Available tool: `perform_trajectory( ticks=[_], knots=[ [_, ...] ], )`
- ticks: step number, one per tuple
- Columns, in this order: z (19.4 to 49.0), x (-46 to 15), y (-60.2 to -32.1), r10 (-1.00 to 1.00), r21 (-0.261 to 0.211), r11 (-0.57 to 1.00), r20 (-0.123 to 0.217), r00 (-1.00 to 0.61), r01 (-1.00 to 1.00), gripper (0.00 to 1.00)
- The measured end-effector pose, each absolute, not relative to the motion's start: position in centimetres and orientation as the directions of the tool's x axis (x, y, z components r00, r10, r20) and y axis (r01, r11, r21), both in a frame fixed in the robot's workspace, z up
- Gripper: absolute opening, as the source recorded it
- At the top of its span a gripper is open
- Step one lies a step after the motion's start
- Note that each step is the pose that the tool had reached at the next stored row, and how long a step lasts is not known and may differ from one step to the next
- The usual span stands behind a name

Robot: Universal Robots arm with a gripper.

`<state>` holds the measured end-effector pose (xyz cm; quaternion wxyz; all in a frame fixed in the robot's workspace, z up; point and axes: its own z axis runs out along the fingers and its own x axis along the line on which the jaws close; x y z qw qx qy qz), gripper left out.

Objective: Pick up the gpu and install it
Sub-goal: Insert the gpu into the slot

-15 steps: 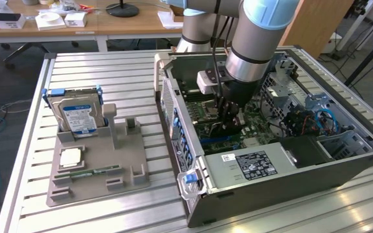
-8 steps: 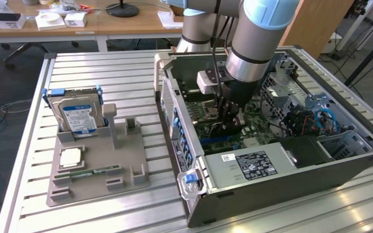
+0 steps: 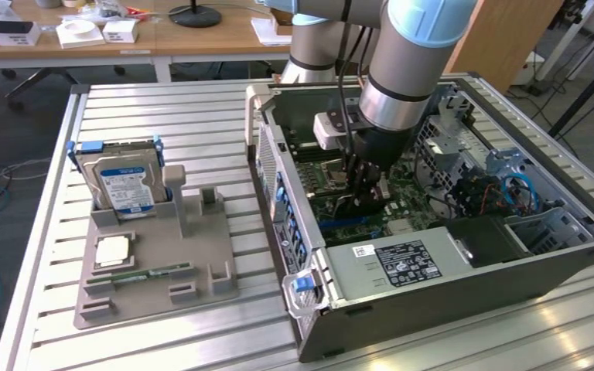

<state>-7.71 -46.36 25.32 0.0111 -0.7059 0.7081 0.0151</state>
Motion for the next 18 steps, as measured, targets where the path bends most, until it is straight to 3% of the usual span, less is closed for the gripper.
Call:
perform_trajectory(
  ticks=[18],
  knots=[
    [25.19,-7.94,-46.36,-0.999,0.006,0.003,-0.037,-0.004,-1.000,0.26]
  ],
)
